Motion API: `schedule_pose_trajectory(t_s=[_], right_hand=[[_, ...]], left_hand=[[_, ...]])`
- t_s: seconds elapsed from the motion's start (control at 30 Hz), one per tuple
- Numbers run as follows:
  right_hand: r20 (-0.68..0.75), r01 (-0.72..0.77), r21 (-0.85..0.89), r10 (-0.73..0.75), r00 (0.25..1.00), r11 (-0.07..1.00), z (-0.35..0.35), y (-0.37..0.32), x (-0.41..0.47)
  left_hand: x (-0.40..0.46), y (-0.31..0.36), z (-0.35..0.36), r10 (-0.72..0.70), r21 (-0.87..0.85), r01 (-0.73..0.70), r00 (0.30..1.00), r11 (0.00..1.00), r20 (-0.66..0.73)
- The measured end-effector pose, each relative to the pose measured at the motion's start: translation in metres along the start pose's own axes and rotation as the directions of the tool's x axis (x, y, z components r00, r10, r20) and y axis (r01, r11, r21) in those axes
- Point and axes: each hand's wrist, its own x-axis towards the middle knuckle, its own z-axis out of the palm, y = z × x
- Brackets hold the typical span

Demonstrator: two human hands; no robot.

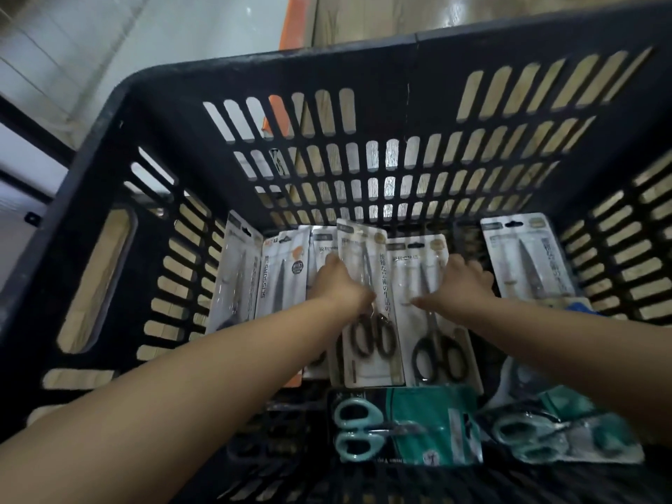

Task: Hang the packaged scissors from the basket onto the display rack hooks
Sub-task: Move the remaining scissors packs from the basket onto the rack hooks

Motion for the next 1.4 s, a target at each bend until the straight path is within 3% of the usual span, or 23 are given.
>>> schedule_pose_trajectory(t_s=[0.27,0.4,0.53,0.67,0.73,0.83,0.97,1.2,1.4], right_hand=[[0.050,-0.066,0.272,0.055,0.997,0.960,0.002,0.005,0.011],[0.141,-0.097,0.373,0.047,0.989,0.923,0.001,0.013,0.019],[0.181,-0.160,0.356,0.099,0.978,0.921,0.006,0.023,0.020],[0.230,-0.228,0.470,0.131,0.964,0.853,-0.005,0.025,0.009],[0.214,-0.230,0.484,0.140,0.967,0.845,-0.019,0.022,0.000],[0.074,-0.102,0.481,0.075,0.994,0.871,-0.049,0.010,-0.017],[-0.065,0.028,0.499,0.005,0.998,0.866,-0.106,-0.015,-0.051],[-0.081,0.103,0.499,-0.071,0.994,0.860,-0.242,-0.095,-0.139],[-0.060,0.221,0.521,-0.223,0.973,0.824,-0.394,-0.214,-0.255]], left_hand=[[0.003,-0.002,-0.004,0.016,-0.166,-0.020,1.000,0.986,-0.025],[0.008,-0.001,0.000,-0.026,-0.229,0.022,1.000,0.973,-0.013],[0.009,-0.006,0.003,-0.095,-0.348,0.101,0.995,0.932,0.037],[0.004,0.006,0.001,-0.165,-0.356,0.174,0.985,0.918,0.055],[-0.003,0.018,-0.004,-0.171,-0.327,0.169,0.985,0.930,0.023],[-0.021,0.037,-0.021,-0.145,-0.346,0.125,0.989,0.930,-0.033],[-0.056,0.055,-0.063,-0.161,-0.353,0.128,0.985,0.927,-0.065],[-0.150,0.113,-0.195,-0.156,-0.374,0.087,0.975,0.923,-0.159],[-0.277,0.207,-0.357,-0.193,-0.473,0.053,0.948,0.880,-0.253]])
